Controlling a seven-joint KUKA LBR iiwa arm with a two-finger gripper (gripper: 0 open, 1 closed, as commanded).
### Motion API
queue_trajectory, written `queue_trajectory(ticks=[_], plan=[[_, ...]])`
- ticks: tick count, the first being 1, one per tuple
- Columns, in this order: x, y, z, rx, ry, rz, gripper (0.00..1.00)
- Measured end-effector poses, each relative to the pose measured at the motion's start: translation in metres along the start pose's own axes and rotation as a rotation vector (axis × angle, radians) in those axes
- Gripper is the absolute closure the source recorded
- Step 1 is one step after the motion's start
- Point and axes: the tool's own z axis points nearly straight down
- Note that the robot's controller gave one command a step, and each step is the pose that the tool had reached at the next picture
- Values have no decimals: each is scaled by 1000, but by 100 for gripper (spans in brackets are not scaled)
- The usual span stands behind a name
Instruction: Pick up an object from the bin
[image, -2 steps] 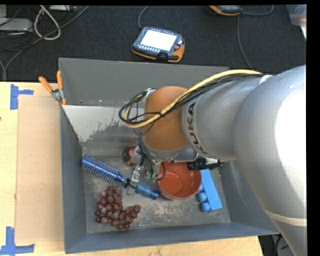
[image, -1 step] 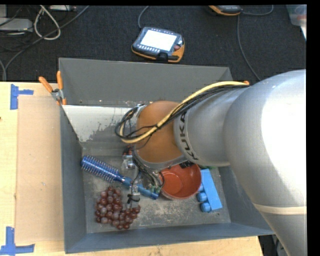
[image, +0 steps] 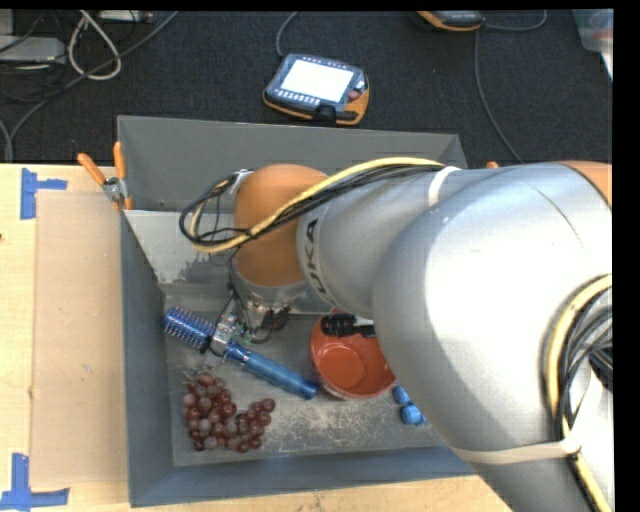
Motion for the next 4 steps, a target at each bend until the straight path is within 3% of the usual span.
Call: queue_trajectory(ticks=[1,2,3,4], plan=[[26,-60,-1,8,24,-482,100],[26,-60,-1,7,24,-481,100],[28,-62,-38,12,34,-480,100],[26,-60,-74,8,28,-480,100]])
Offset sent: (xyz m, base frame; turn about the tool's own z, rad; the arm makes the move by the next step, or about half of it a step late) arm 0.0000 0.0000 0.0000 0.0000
